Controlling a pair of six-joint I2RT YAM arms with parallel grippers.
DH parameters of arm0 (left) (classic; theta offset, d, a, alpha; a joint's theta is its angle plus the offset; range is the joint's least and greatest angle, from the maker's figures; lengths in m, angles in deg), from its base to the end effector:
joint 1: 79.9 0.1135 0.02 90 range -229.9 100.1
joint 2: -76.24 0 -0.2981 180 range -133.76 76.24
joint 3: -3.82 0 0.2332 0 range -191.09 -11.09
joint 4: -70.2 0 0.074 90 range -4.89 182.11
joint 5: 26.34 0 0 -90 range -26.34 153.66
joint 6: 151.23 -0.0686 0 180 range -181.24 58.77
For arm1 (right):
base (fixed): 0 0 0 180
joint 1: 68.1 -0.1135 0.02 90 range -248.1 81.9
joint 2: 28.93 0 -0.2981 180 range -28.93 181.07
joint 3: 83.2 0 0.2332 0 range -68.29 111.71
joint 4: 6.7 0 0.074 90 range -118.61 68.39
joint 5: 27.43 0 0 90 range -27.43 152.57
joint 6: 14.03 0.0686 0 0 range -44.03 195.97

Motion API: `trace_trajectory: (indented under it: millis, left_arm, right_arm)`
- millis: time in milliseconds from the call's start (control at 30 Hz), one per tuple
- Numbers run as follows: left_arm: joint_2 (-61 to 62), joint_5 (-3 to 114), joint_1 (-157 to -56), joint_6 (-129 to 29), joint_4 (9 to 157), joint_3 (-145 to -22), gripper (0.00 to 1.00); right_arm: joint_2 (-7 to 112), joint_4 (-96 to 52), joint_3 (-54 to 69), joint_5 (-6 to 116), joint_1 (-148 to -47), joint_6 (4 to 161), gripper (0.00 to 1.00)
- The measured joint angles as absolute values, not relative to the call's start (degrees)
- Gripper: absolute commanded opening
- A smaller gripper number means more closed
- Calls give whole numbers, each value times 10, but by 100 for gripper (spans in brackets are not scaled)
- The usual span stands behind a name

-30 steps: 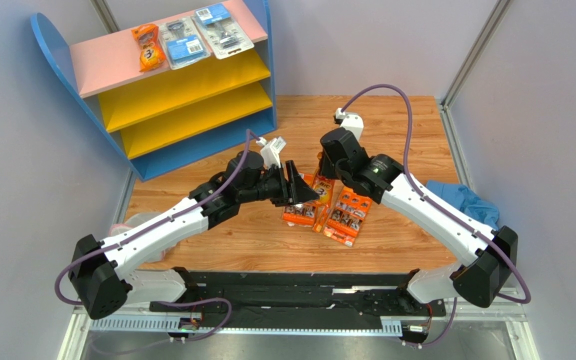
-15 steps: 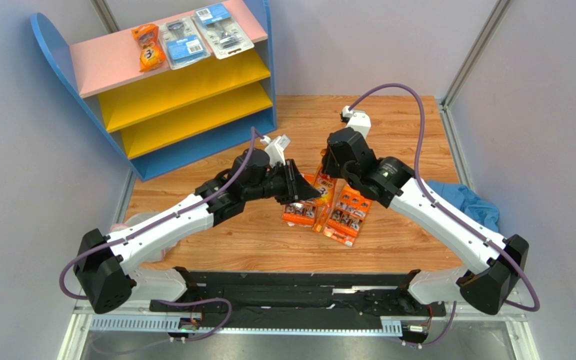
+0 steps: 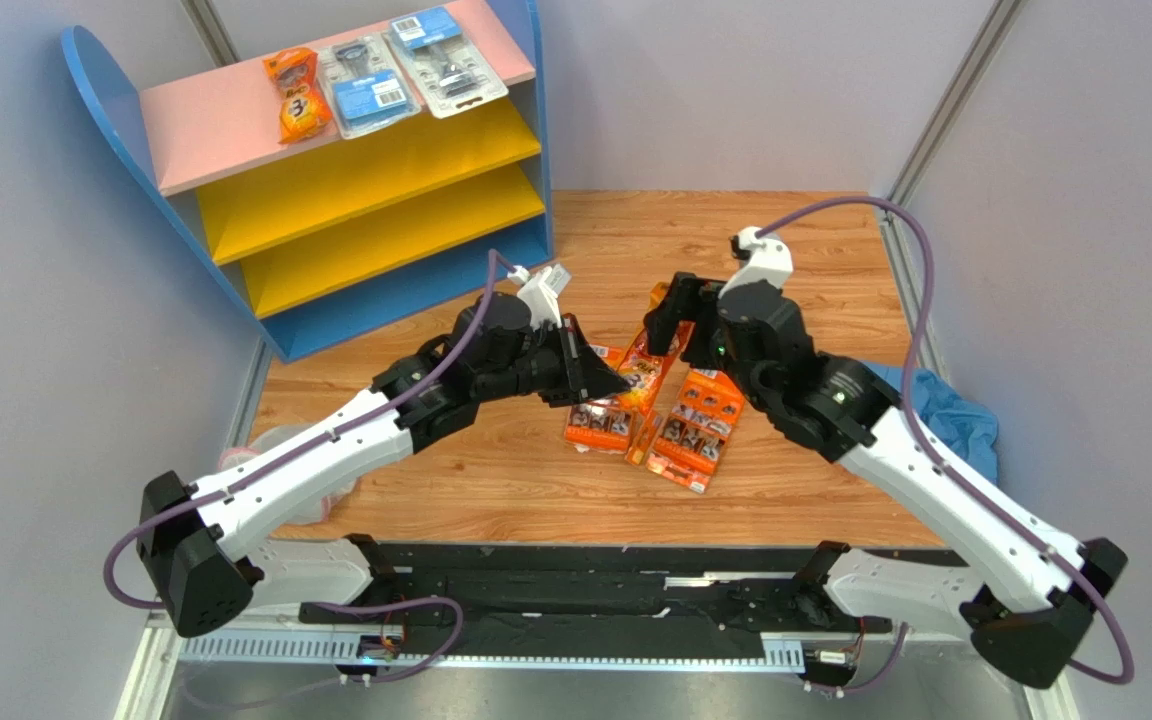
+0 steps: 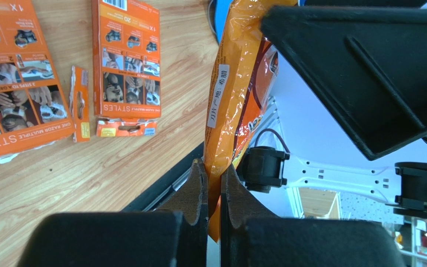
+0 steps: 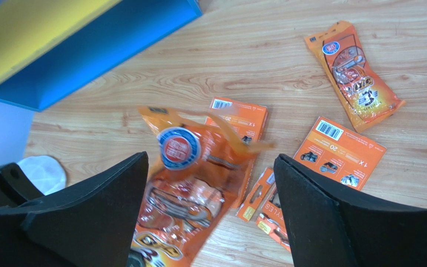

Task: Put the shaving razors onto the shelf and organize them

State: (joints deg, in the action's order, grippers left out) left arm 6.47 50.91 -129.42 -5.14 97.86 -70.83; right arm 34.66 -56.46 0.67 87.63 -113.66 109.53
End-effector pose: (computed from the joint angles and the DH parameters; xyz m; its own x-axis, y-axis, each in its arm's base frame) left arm 0.1697 -0.2222 0.3585 -0.8656 -0.2327 -0.4435 0.2790 0.5113 -0.8129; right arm 0.1780 0.1401 0.3943 -0.5020 0.2034 -0.8406 -0.1333 0.9421 0.3075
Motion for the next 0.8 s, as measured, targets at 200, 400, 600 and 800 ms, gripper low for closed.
trace_trajectory:
  millis: [200, 400, 600, 800]
  left_arm:
    - [75, 536, -1294, -87, 1061, -786, 0]
    - [85, 550, -1260, -133, 1162, -888, 0]
    - [76, 552, -1185, -187, 1278, -1028, 0]
    - [47, 545, -1092, -235, 1366, -1171, 0]
  right_arm:
    - [220, -557, -48, 878, -1137, 1101, 96]
    - [99, -594, -87, 891, -1137, 1122, 100]
    - [85, -655, -85, 899, -1137, 1130, 100]
    - [75, -684, -98, 896, -1137, 1141, 100]
